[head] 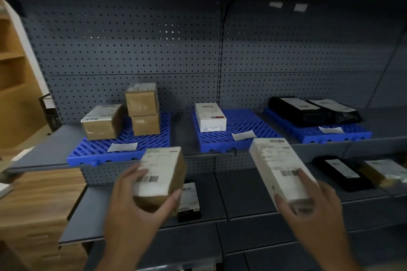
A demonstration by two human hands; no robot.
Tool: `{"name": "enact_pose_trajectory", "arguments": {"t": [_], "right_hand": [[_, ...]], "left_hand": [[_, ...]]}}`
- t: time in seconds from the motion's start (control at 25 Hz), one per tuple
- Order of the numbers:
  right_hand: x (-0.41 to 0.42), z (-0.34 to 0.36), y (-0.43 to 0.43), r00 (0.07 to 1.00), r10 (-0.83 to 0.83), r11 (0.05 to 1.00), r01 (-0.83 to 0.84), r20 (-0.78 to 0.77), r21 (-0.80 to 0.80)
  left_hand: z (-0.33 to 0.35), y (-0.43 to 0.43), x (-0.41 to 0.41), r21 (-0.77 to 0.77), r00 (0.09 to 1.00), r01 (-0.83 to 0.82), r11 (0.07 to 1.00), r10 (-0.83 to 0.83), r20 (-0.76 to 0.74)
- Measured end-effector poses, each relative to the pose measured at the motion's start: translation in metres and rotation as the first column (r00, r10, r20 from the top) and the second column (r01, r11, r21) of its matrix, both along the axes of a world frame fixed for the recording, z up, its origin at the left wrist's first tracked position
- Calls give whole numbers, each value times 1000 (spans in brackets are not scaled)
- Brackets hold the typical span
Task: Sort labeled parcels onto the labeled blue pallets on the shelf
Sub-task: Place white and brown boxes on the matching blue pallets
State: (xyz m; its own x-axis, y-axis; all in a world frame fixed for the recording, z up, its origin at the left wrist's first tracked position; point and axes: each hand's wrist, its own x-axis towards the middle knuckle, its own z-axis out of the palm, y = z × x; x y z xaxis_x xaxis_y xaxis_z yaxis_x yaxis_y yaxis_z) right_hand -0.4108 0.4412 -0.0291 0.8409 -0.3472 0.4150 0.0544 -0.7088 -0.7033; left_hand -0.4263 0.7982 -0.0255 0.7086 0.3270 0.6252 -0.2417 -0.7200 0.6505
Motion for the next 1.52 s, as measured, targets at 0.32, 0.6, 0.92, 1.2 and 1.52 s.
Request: {"name": "enact_pose_trajectory", "arguments": {"t": [0.32,0.6,0.92,1.2,1.52], "right_hand": [[128,68,5,992,43,989,-25,120,-147],[244,83,3,996,88,986,-89,-10,-144],[290,68,25,981,98,984,-121,-167,-131],[309,56,31,956,36,980,-91,-290,-177],[332,36,22,926,-29,979,-50,-376,-197]], "left_hand": [[95,95,55,35,944,-267,963,254,212],[117,155,120,13,884,-450,893,444,146],[117,155,157,39,889,-450,892,442,120],[122,167,177,49,887,-454,889,447,114],[112,190,216,101,906,-424,900,422,42]]}}
